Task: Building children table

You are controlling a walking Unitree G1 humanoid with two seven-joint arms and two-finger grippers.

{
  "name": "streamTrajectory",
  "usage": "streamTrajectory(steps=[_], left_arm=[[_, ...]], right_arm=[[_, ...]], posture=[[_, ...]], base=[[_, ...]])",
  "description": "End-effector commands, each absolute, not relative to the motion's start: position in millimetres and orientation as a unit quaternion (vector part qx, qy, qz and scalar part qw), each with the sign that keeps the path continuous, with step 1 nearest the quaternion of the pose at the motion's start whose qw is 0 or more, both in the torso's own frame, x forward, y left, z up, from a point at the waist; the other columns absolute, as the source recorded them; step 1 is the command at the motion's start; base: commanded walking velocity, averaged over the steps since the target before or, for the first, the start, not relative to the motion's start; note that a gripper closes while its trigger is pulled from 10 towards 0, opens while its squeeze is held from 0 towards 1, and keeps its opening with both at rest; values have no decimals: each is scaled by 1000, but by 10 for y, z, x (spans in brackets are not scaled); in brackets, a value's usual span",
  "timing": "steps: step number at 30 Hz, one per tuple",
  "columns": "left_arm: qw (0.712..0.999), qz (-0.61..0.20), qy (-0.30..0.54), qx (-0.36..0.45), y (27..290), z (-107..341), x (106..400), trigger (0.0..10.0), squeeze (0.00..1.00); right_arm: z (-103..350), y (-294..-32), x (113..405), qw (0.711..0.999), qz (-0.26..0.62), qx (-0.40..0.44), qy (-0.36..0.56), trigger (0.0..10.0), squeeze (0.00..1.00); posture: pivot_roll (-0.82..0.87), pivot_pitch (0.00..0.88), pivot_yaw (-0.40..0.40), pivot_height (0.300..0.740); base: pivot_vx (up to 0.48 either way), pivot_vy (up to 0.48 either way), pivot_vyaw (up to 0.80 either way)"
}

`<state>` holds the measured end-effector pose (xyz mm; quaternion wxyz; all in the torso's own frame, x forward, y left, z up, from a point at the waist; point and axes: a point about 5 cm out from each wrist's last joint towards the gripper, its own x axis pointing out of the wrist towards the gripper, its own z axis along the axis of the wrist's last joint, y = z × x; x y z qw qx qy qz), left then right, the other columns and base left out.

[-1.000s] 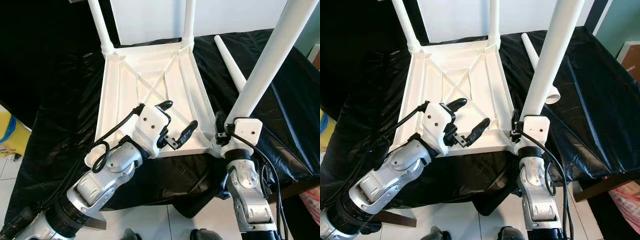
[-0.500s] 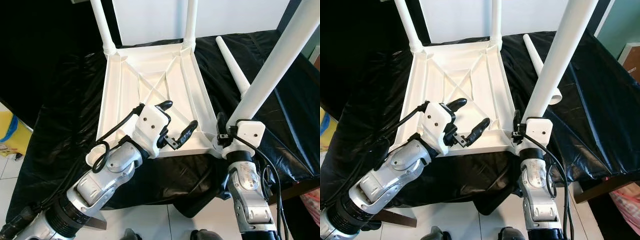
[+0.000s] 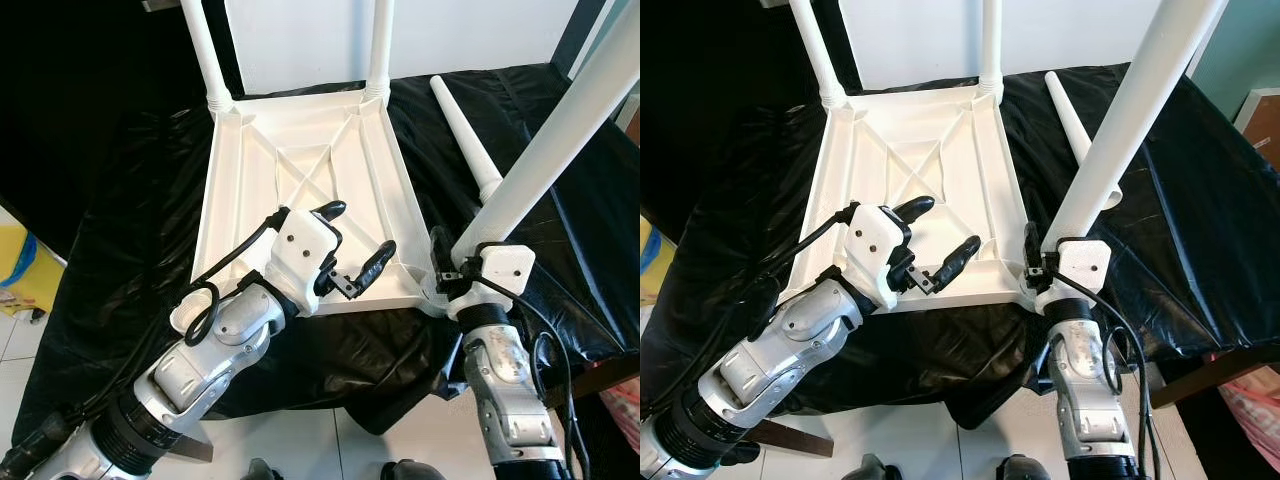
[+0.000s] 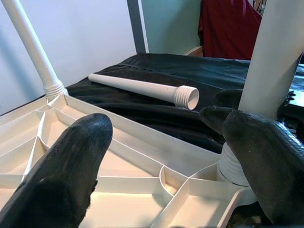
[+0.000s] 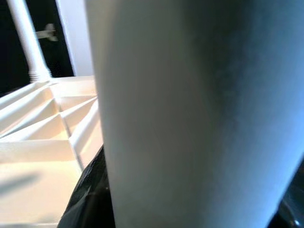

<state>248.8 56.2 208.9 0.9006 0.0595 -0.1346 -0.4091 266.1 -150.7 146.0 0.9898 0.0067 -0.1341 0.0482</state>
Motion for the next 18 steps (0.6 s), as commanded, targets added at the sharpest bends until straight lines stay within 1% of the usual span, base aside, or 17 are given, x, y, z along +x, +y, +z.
streamTrajectory(steps=[1,2,4,5,9,10,14,18], left_arm=[[821,-550,-130,82,455,2066,2343,10000,0],[821,-550,-130,82,456,2066,2343,10000,0],[821,-549,-130,82,458,2067,2343,10000,0],[823,-547,-131,83,462,2070,2346,10000,0],[824,-545,-131,83,465,2067,2343,10000,0],[824,-545,-131,83,465,2067,2343,10000,0],[824,-544,-131,84,469,2070,2342,10000,0],[824,-544,-132,85,467,2073,2340,10000,0]], right_arm=[[1149,-1528,2631,996,64,5,-62,10000,0],[1138,-1572,2640,997,52,-7,-63,10000,0],[1137,-1577,2642,997,45,-8,-62,10000,0],[1117,-1587,2647,998,5,-8,-57,10000,0],[1074,-1630,2659,997,-61,-15,-52,10000,0],[1074,-1630,2659,997,-61,-15,-52,10000,0],[1044,-1729,2645,986,-159,-20,-49,10000,0],[1012,-1743,2647,981,-191,-4,-39,10000,0]], posture=[[-50,136,54,740],[-45,135,50,740],[-45,135,50,740],[-41,134,47,740],[-36,130,45,740],[-36,130,45,740],[-35,129,45,740],[-33,129,48,740]], base=[[0,0,0],[0,0,0],[0,0,0],[0,0,0],[0,0,0],[0,0,0],[0,0,0],[0,0,0]])
